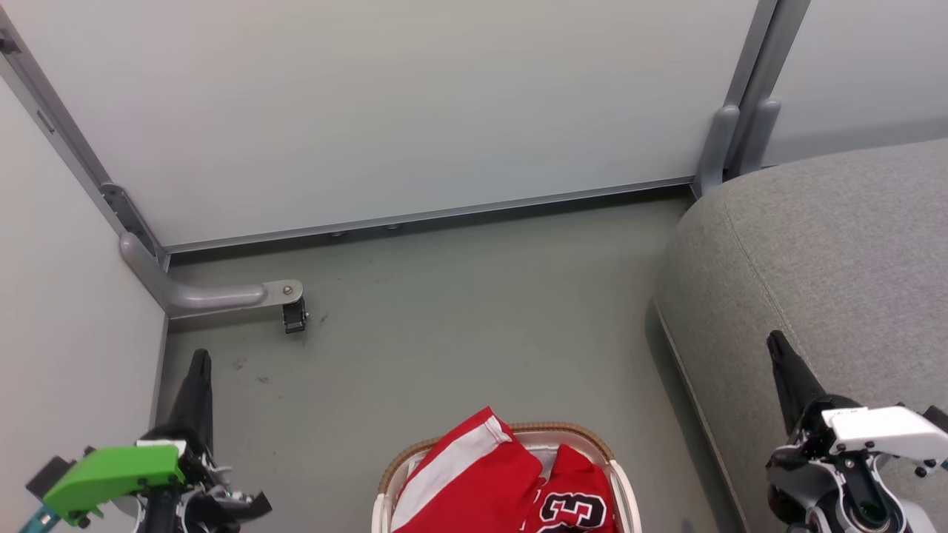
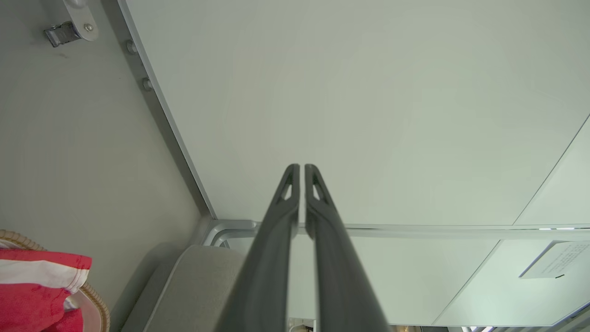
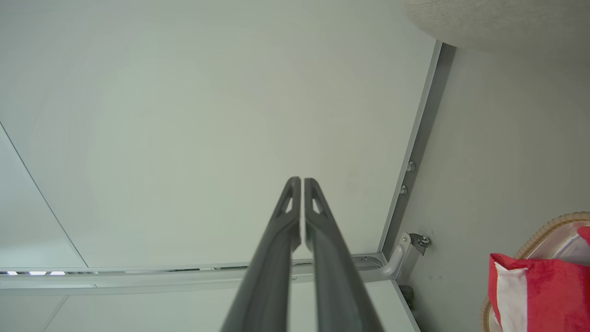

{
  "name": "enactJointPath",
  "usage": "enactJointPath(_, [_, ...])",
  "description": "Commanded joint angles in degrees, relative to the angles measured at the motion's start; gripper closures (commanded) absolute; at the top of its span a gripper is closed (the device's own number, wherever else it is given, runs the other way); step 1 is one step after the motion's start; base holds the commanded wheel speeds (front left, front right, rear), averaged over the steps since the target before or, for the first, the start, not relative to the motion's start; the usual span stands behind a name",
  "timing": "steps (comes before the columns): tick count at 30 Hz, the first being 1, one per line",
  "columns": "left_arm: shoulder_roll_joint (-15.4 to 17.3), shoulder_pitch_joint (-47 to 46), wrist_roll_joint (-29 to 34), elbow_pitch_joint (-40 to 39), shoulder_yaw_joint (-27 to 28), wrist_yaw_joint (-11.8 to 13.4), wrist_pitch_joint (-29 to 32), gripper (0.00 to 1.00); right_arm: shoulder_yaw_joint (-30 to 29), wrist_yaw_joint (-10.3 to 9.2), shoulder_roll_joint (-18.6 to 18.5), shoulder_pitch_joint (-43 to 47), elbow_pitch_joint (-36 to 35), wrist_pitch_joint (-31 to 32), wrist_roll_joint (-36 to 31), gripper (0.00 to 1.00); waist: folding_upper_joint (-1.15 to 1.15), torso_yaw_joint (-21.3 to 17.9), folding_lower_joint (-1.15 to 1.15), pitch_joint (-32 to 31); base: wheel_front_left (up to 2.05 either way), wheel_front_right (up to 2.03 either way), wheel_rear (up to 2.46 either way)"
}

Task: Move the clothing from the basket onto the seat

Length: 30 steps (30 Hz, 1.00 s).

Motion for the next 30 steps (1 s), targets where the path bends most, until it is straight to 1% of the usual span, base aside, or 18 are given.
enactJointPath(1, [-0.1, 0.2, 0.0, 0.4, 0.0, 0.1, 0.0, 0.0, 0.0, -0.01, 0.1, 0.1, 0.4, 0.0, 0.0, 0.0, 0.0, 0.0, 0.0, 0.0, 0.0, 0.0, 0.0])
enactJointPath(4, [-0.4, 1.0, 0.1, 1.7, -0.1, 0.1, -0.2, 0.0, 0.1, -0.01, 0.5, 0.6, 1.3, -0.1, -0.1, 0.0, 0.0, 0.0, 0.0, 0.0, 0.0, 0.0, 0.0])
enactJointPath(9, [-0.2, 0.5, 1.2, 2.0, -0.5, 0.1, -1.7, 0.0, 0.8, -0.01, -0.2, 0.3, 0.7, -1.5, -1.5, 0.0, 0.0, 0.0, 0.0, 0.1, 0.0, 0.0, 0.0])
enactJointPath(13, [0.2, 0.3, 4.4, 2.2, -0.7, 0.1, -2.8, 0.0, 2.3, -0.01, -1.6, 0.0, 0.7, -2.8, -5.3, 0.0, 0.0, 0.0, 0.0, 0.1, 0.0, 0.0, 0.0])
enactJointPath(15, [0.3, 0.1, 6.8, 2.5, -0.5, 0.1, -3.3, 0.0, 2.5, -0.01, -1.8, -0.3, 0.6, -3.3, -7.3, 0.0, 0.0, 0.0, 0.0, 0.2, 0.0, 0.0, 0.0])
enactJointPath(22, [0.1, -0.4, 18.4, 2.5, -0.5, 0.1, -5.2, 0.0, 3.2, -0.01, -2.3, -0.9, 0.4, -5.2, -15.7, 0.0, 0.0, 0.0, 0.0, 0.4, 0.0, 0.0, 0.0])
enactJointPath(30, [0.2, -0.4, 28.7, 2.4, -1.9, 0.0, -7.1, 0.0, 4.0, 0.0, -2.4, -1.7, 1.7, -7.1, -24.2, 0.0, 0.0, 0.0, 0.0, 0.6, 0.0, 0.0, 0.0])
